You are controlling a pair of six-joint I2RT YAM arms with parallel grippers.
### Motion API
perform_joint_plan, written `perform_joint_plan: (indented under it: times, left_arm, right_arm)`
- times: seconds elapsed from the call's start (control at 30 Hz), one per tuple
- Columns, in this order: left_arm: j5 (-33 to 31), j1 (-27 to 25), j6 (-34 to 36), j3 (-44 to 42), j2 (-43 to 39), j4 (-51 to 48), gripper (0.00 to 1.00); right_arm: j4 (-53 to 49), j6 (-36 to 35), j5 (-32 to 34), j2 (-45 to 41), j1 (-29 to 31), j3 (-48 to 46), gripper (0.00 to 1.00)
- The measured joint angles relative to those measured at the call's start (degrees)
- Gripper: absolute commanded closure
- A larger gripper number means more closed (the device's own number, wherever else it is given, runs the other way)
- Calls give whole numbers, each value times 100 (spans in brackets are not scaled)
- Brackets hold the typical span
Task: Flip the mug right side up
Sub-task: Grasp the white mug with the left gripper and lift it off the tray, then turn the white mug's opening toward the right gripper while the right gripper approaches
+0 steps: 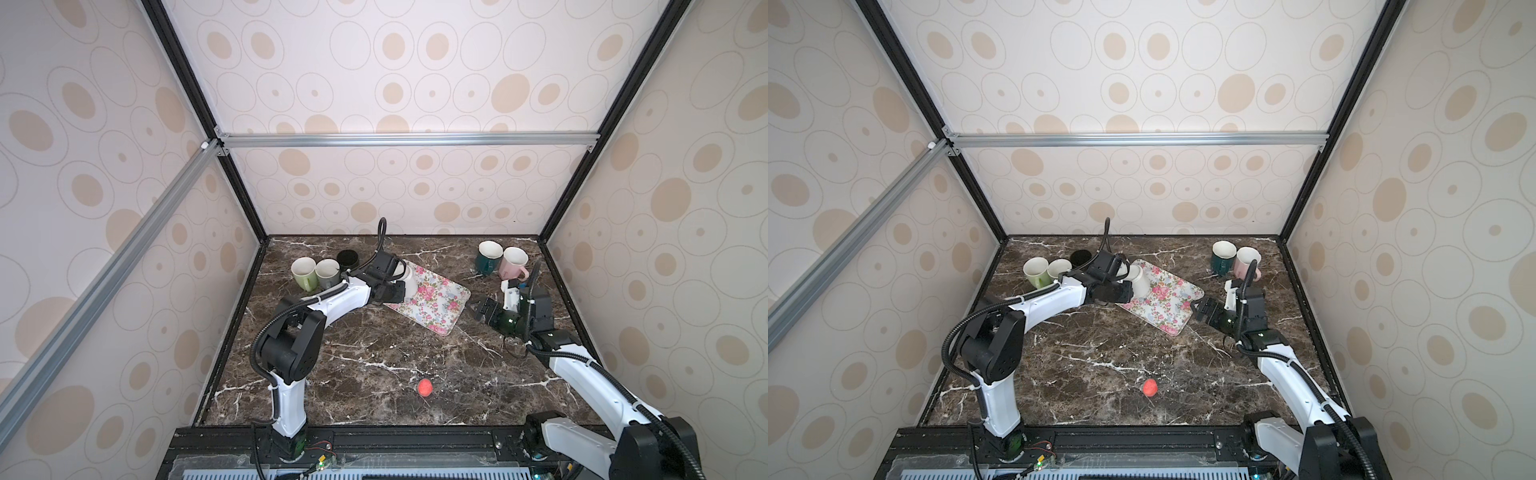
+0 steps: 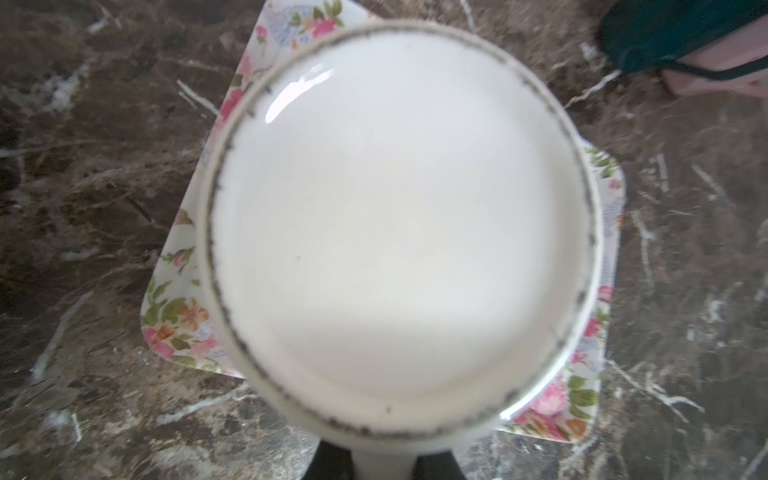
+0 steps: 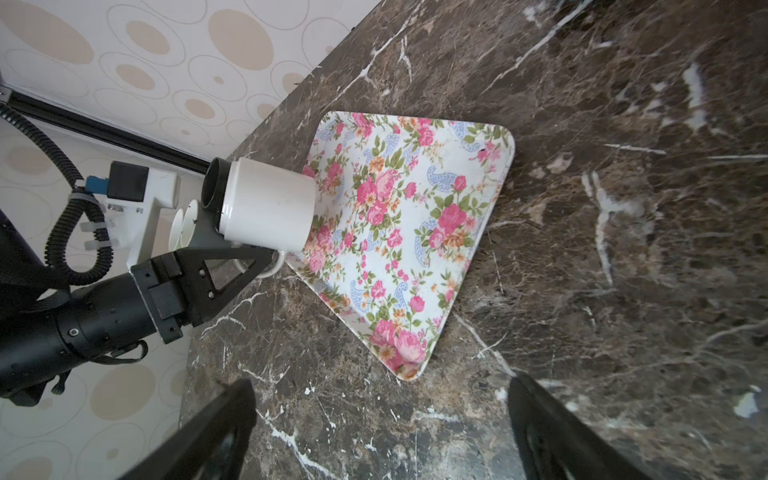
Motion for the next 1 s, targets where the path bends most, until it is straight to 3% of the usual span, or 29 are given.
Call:
perform_joint_plan:
  times: [0.17,0.4,0.7,1.0]
  left_arm:
    - [702,37,-334,-24,-201,505,100]
    - [1329,46,-918,-310,-533,1259,100]
    - [1923,46,-1952,-817,-828,2697,100]
    - [2380,46,-2874,-1047,-811,3987,100]
  right_arm:
    - [380,258,-317,0,0,-22,6]
    - [1130,708,-726,24,0,-146,28]
    - [2605,1510,-1246,564,2,-302,31]
    - [3716,1882,-1436,1038,157,-299,36]
